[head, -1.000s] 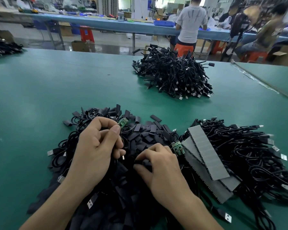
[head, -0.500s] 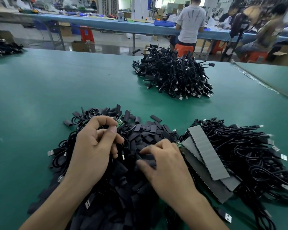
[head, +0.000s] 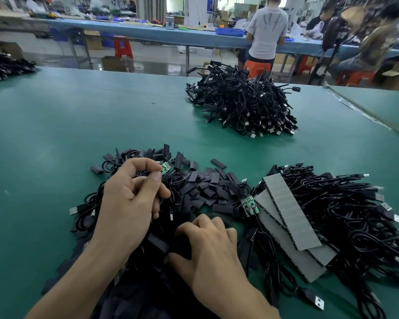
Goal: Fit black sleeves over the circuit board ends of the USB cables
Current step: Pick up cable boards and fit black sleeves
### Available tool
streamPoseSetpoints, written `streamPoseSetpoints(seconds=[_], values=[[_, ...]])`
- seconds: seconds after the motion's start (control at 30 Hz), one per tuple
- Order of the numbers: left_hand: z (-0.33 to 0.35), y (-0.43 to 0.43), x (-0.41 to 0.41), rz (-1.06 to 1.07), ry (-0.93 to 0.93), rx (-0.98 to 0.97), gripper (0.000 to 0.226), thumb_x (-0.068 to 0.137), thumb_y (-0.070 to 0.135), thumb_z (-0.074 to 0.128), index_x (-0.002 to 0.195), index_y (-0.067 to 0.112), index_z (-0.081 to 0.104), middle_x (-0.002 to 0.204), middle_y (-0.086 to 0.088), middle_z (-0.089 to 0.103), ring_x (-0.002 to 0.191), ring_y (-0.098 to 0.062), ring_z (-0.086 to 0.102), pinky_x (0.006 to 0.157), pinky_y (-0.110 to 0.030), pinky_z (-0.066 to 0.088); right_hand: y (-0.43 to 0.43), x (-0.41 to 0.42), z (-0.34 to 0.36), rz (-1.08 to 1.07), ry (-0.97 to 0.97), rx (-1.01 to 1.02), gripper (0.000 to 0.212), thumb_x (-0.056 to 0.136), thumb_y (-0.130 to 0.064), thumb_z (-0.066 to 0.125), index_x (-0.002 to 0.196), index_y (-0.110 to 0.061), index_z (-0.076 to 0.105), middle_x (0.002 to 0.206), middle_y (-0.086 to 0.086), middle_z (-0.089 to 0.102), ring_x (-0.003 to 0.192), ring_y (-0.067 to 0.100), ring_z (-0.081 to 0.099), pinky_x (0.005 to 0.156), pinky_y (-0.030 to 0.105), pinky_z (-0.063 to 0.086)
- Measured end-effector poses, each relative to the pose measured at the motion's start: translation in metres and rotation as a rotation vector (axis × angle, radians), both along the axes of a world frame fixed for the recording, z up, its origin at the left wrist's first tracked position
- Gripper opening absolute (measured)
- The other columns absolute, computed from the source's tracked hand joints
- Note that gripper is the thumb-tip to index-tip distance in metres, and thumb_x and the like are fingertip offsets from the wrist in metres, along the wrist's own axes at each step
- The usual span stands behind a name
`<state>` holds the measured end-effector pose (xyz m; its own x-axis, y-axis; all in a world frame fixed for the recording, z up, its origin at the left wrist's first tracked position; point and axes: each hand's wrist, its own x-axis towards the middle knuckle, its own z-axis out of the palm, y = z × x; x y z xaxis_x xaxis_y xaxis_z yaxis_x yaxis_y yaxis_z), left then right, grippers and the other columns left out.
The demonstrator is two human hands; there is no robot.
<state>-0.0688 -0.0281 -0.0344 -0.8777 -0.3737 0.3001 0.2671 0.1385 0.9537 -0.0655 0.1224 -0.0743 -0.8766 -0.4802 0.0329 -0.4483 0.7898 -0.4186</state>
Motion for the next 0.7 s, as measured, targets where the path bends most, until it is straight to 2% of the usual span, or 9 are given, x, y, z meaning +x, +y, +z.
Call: streamPoseSetpoints(seconds=[0.17,0.27,0.3,0.4,0.43,0.53,0.7], values=[[0.001,-0.0006,-0.0002,-0.004,-0.004,-0.001,0.038,0.1,0.007,0.054,0.078,0.038,0.062,0.06,-0.002,0.065,0.042,-0.009,0.046,0.042,-0.019,0.043,-0.0047,0.005,0.0019,-0.022,-0.002,-0.067,0.02,0.094,-0.043,0.049,0.11,-0.039,0.059,0.098,-0.017,0.039,0.097,0.01,0.031,0.076,0.037,0.014],[0.0017,-0.0015,0.0,-0.002,-0.007,0.006,0.039,0.1,0.007,0.054,0.077,0.038,0.062,0.06,-0.001,0.064,0.042,-0.009,0.046,0.042,-0.02,0.043,-0.0045,0.0038,0.0024,-0.07,-0.004,-0.147,0.014,0.09,-0.04,0.046,0.105,-0.04,0.045,0.098,-0.019,0.039,0.097,0.008,0.035,0.082,0.033,0.018],[0.0021,-0.0014,0.0003,-0.004,-0.008,0.009,0.039,0.1,0.008,0.054,0.077,0.039,0.062,0.06,-0.001,0.064,0.042,-0.009,0.046,0.042,-0.02,0.043,-0.0042,0.0037,0.0025,-0.089,-0.001,-0.169,0.022,0.088,-0.039,0.045,0.109,-0.042,0.039,0.1,-0.019,0.04,0.097,0.008,0.036,0.083,0.032,0.019],[0.003,-0.0009,0.001,-0.015,-0.011,0.015,0.039,0.1,0.007,0.054,0.078,0.039,0.062,0.06,-0.001,0.064,0.042,-0.009,0.046,0.042,-0.02,0.043,-0.0038,0.004,0.0019,-0.062,0.001,-0.123,0.057,0.086,-0.037,0.044,0.137,-0.05,0.022,0.114,-0.016,0.041,0.104,0.012,0.035,0.085,0.034,0.019],[0.0031,-0.0009,0.0013,-0.017,-0.012,0.014,0.039,0.1,0.007,0.054,0.078,0.038,0.062,0.06,-0.002,0.064,0.042,-0.009,0.046,0.042,-0.02,0.043,-0.0041,0.0047,0.0018,-0.041,0.017,-0.081,0.06,0.088,-0.037,0.044,0.141,-0.051,0.021,0.119,-0.014,0.04,0.107,0.014,0.035,0.086,0.035,0.019],[0.0033,-0.0012,0.0021,-0.015,-0.012,0.009,0.039,0.1,0.007,0.054,0.077,0.039,0.062,0.06,-0.002,0.064,0.041,-0.009,0.045,0.042,-0.021,0.043,-0.0039,0.0048,0.0004,-0.005,0.058,-0.012,0.044,0.094,-0.042,0.046,0.137,-0.048,0.038,0.125,-0.011,0.039,0.112,0.018,0.035,0.087,0.036,0.02],[0.0029,-0.0009,0.003,-0.009,-0.017,0.004,0.037,0.1,0.007,0.055,0.079,0.037,0.062,0.06,-0.002,0.064,0.041,-0.009,0.046,0.043,-0.021,0.044,-0.0004,0.0004,-0.004,-0.028,0.087,-0.232,0.024,0.096,-0.032,0.056,0.117,-0.041,0.065,0.113,-0.022,0.055,0.106,0.004,0.044,0.093,0.027,0.029]])
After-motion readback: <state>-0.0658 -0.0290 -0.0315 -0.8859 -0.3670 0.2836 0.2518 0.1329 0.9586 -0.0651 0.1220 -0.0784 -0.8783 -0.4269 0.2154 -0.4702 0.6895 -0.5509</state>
